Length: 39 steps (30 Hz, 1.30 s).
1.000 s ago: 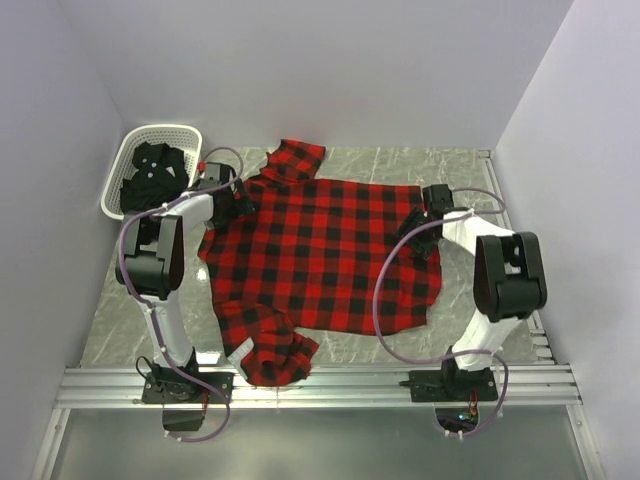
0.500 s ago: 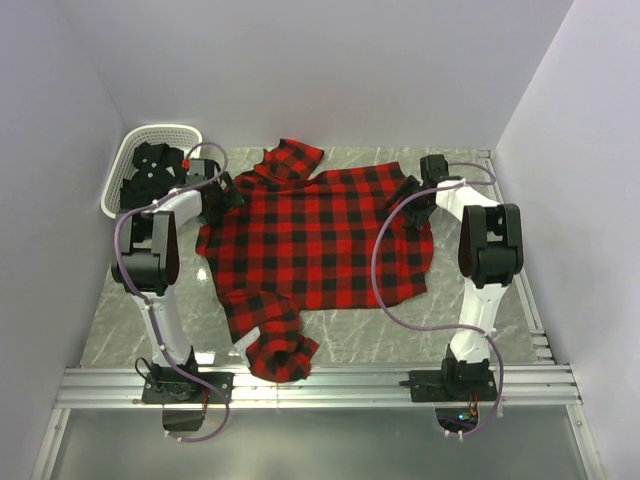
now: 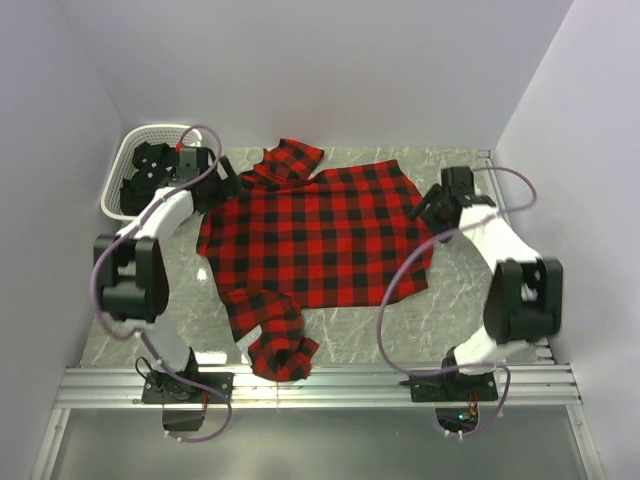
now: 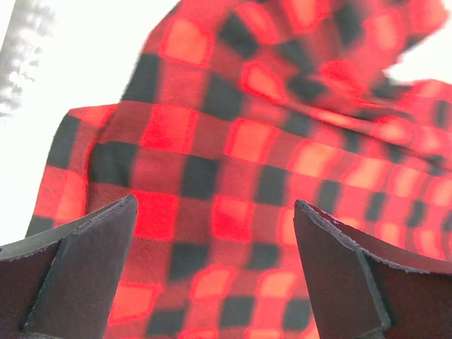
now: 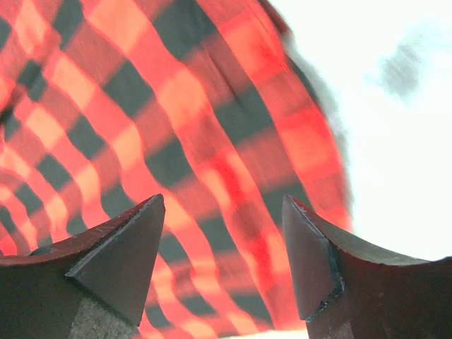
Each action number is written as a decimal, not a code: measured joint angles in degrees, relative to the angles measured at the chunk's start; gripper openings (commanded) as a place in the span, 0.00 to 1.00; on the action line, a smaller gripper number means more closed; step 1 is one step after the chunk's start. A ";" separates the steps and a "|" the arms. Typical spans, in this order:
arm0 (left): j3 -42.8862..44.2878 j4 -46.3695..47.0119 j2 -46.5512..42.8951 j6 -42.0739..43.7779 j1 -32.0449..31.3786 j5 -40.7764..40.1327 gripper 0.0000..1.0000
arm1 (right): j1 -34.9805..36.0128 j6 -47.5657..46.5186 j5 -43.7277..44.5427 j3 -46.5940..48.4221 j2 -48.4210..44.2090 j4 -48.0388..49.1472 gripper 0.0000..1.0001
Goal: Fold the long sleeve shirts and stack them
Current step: Flatten the shirt out
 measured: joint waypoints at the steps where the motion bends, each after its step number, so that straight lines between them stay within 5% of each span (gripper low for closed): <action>1: 0.00 -0.39 -2.10 0.13 -0.57 -0.15 0.99 | -0.17 0.09 0.59 -2.80 -3.72 -0.20 0.73; 5: -1.99 -1.05 -11.58 1.40 -3.67 -0.63 0.99 | -1.95 1.84 0.66 -15.47 -15.96 0.44 0.69; 12: -13.77 -2.38 -26.23 3.52 -4.55 -4.11 0.99 | -4.94 7.04 -2.86 -33.35 -24.02 2.75 0.57; 21: -20.96 -2.56 -32.24 5.20 -4.46 -8.22 0.99 | -4.94 12.22 -6.62 -40.13 -25.49 11.56 0.54; 25: -20.96 -2.45 -32.24 5.60 -4.46 -9.01 0.99 | -4.94 12.26 -6.88 -40.11 -23.52 13.68 0.13; 28: -20.96 -2.45 -32.24 5.75 -4.46 -9.05 0.99 | -4.94 11.58 -5.90 -39.12 -23.54 10.99 0.08; 32: -20.96 -2.45 -32.24 5.77 -4.46 -9.07 0.99 | -4.94 9.18 -3.67 -32.59 -25.03 3.32 0.15; 37: -20.96 -2.45 -32.22 5.79 -4.46 -9.29 0.99 | -4.94 4.98 -0.31 -22.95 -29.14 -4.28 0.56; 39: -20.96 -2.45 -32.22 5.79 -4.46 -9.51 0.99 | -4.94 3.76 0.72 -22.34 -31.80 -6.91 0.65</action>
